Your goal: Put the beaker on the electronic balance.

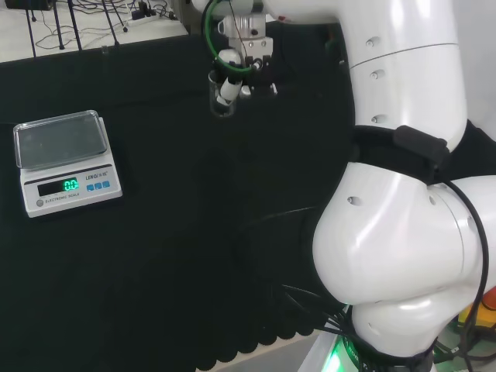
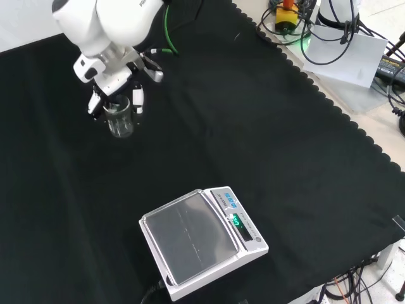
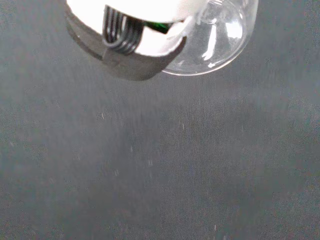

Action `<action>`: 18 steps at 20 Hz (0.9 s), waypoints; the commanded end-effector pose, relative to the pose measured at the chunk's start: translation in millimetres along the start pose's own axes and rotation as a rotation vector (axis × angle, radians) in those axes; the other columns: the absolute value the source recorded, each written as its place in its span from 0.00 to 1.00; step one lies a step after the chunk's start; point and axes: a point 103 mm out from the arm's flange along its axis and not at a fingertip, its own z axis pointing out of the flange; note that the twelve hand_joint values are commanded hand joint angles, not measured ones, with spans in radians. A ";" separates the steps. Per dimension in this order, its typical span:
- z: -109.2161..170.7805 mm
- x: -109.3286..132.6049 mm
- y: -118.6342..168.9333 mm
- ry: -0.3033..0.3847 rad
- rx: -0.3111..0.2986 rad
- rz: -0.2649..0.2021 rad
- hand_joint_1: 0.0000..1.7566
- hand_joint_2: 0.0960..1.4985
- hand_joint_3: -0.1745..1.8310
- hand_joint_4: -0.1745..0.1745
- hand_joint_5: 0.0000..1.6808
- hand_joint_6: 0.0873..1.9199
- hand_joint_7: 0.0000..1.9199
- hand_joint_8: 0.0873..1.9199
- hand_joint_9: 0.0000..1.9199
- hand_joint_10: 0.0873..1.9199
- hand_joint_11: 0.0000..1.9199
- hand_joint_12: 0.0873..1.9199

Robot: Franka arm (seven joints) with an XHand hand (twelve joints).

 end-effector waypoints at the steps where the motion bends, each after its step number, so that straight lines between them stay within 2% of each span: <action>1: -45.1 5.7 -15.5 -0.030 -0.053 -0.027 0.63 0.81 0.15 0.00 0.39 0.77 0.34 0.79 0.51 0.65 0.65 0.45; 6: -53.4 16.0 -22.7 -0.044 -0.052 -0.043 0.66 0.85 0.10 0.00 0.37 0.78 0.35 0.79 0.52 0.65 0.65 0.46; 9: -57.2 32.5 -25.7 -0.035 -0.050 -0.046 0.66 0.85 0.10 0.00 0.37 0.78 0.35 0.79 0.52 0.65 0.65 0.46; 13: -61.9 81.3 -27.8 -0.039 -0.051 -0.079 0.66 0.85 0.10 0.00 0.37 0.78 0.35 0.79 0.52 0.65 0.65 0.46; 18: -54.8 166.8 -16.8 -0.058 -0.032 -0.177 0.67 0.85 0.10 0.00 0.38 0.78 0.35 0.79 0.52 0.65 0.65 0.46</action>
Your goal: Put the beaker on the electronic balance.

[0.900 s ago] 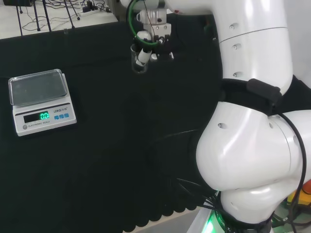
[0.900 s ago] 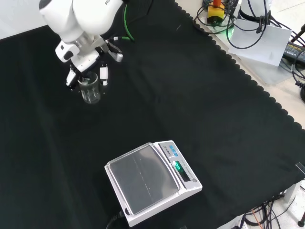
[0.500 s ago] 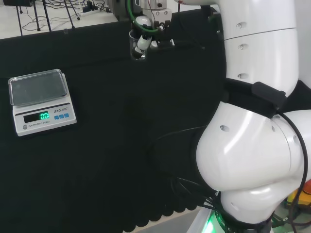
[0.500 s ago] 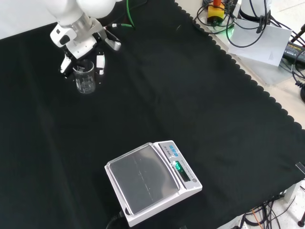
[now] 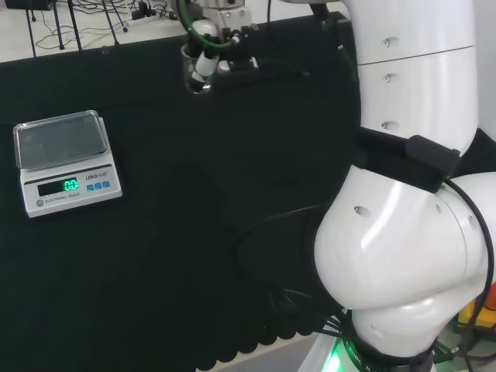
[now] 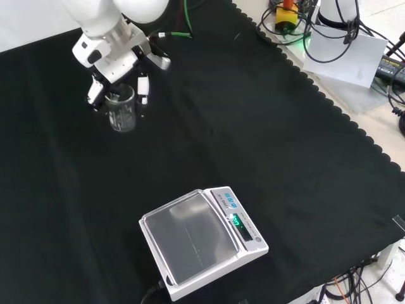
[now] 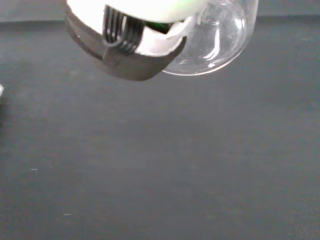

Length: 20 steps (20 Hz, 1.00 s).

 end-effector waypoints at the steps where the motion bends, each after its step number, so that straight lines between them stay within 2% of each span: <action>1: 4.2 112.0 18.7 -0.019 0.023 -0.122 0.67 0.85 0.10 0.00 0.38 0.78 0.35 0.79 0.52 0.65 0.65 0.46; 5: 18.4 180.7 28.6 -0.038 0.054 -0.212 0.67 0.85 0.09 0.00 0.38 0.78 0.35 0.78 0.52 0.65 0.64 0.46; 10: 37.1 240.7 34.4 -0.066 0.091 -0.297 0.67 0.85 0.09 0.00 0.38 0.77 0.35 0.78 0.52 0.65 0.64 0.46; 15: 55.3 274.9 32.5 -0.071 0.125 -0.351 0.67 0.85 0.09 0.00 0.38 0.77 0.36 0.78 0.52 0.65 0.64 0.46; 20: 66.3 291.8 26.3 -0.073 0.147 -0.385 0.67 0.85 0.09 0.00 0.39 0.77 0.36 0.78 0.52 0.65 0.64 0.47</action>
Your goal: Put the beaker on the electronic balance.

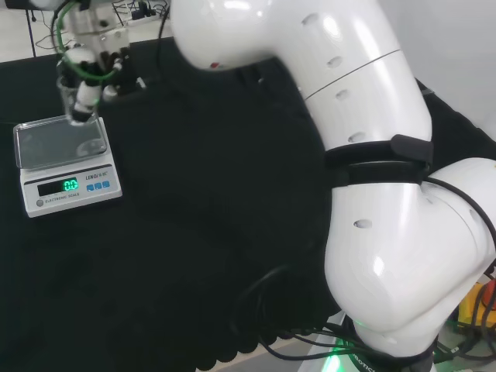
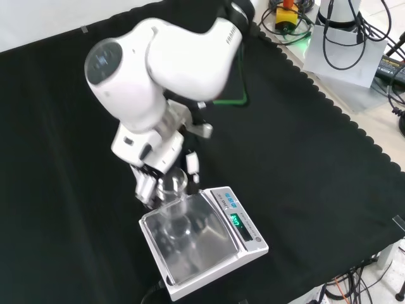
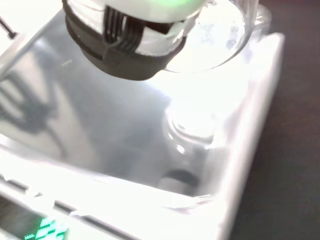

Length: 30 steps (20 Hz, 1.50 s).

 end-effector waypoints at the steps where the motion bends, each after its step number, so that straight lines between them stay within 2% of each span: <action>1: 28.1 54.7 0.5 -0.011 0.076 -0.083 0.67 0.85 0.09 0.00 0.39 0.77 0.36 0.78 0.52 0.65 0.64 0.47; 16: 39.1 52.0 2.5 -0.022 0.094 -0.075 0.67 0.84 0.09 0.00 0.39 0.76 0.36 0.77 0.53 0.65 0.64 0.47; 17: 38.5 51.3 2.8 -0.019 0.098 -0.075 0.67 0.82 0.06 0.04 0.35 0.75 0.36 0.76 0.52 0.63 0.64 0.47; 20: 38.1 50.1 2.5 -0.019 0.104 -0.074 0.65 0.74 0.01 0.23 0.23 0.71 0.33 0.67 0.50 0.55 0.55 0.55; 22: 37.9 50.2 1.7 -0.026 0.104 -0.077 0.63 0.70 0.00 0.31 0.14 0.59 0.29 0.62 0.47 0.50 0.47 0.59; 25: 35.8 49.0 -0.3 -0.026 0.089 -0.077 0.55 0.62 0.00 0.44 0.05 0.24 0.17 0.54 0.33 0.47 0.29 0.68; 27: 32.4 46.9 -2.1 -0.015 0.070 -0.076 0.49 0.57 0.00 0.52 0.02 0.06 0.08 0.48 0.24 0.46 0.17 0.73; 28: 29.5 45.6 -3.0 -0.005 0.059 -0.079 0.47 0.55 0.00 0.56 0.01 0.01 0.04 0.45 0.19 0.46 0.11 0.76; 30: 24.1 44.2 -5.0 0.001 0.040 -0.084 0.44 0.53 0.00 0.62 0.00 0.00 0.01 0.37 0.12 0.46 0.03 0.79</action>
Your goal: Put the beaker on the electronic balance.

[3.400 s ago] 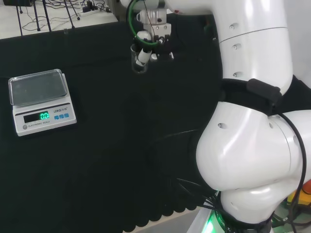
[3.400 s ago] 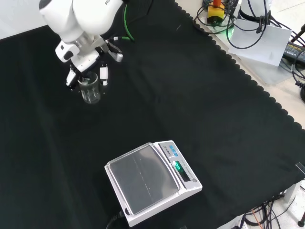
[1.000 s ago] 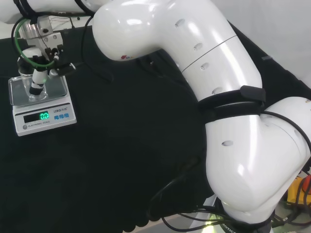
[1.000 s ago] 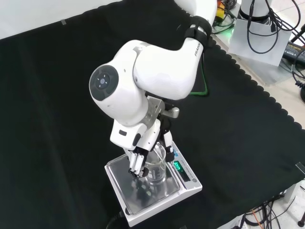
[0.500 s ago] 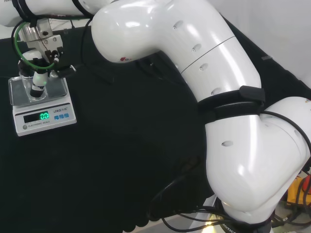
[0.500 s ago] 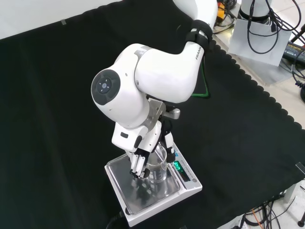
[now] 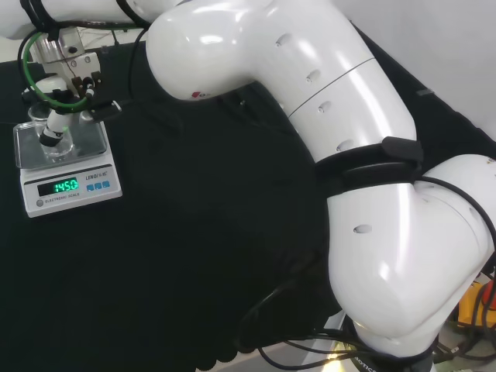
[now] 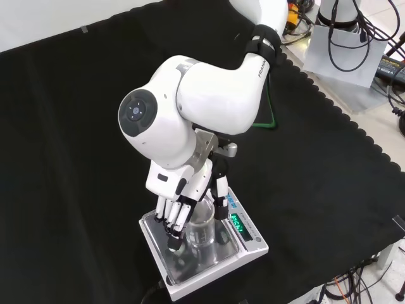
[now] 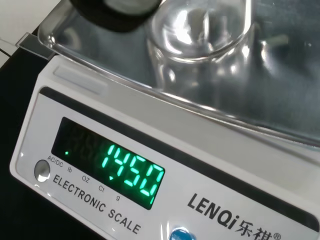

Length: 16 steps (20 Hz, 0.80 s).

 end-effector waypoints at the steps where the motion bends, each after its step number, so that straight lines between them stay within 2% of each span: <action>1: -11.0 -6.2 -10.2 0.024 -0.055 -0.011 0.43 0.52 0.00 0.65 0.00 0.00 0.00 0.33 0.09 0.46 0.02 0.79; 3: -17.3 -7.3 -13.0 0.027 -0.073 -0.018 0.41 0.51 0.01 0.68 0.00 0.00 0.00 0.26 0.06 0.46 0.00 0.78; 6: -27.5 -10.6 -17.8 0.029 -0.096 -0.017 0.41 0.50 0.01 0.70 0.00 0.00 0.00 0.21 0.04 0.46 0.00 0.77; 16: -67.1 -39.6 -51.4 -0.002 -0.146 0.031 0.40 0.49 0.02 0.72 0.00 0.00 0.00 0.19 0.03 0.47 0.00 0.76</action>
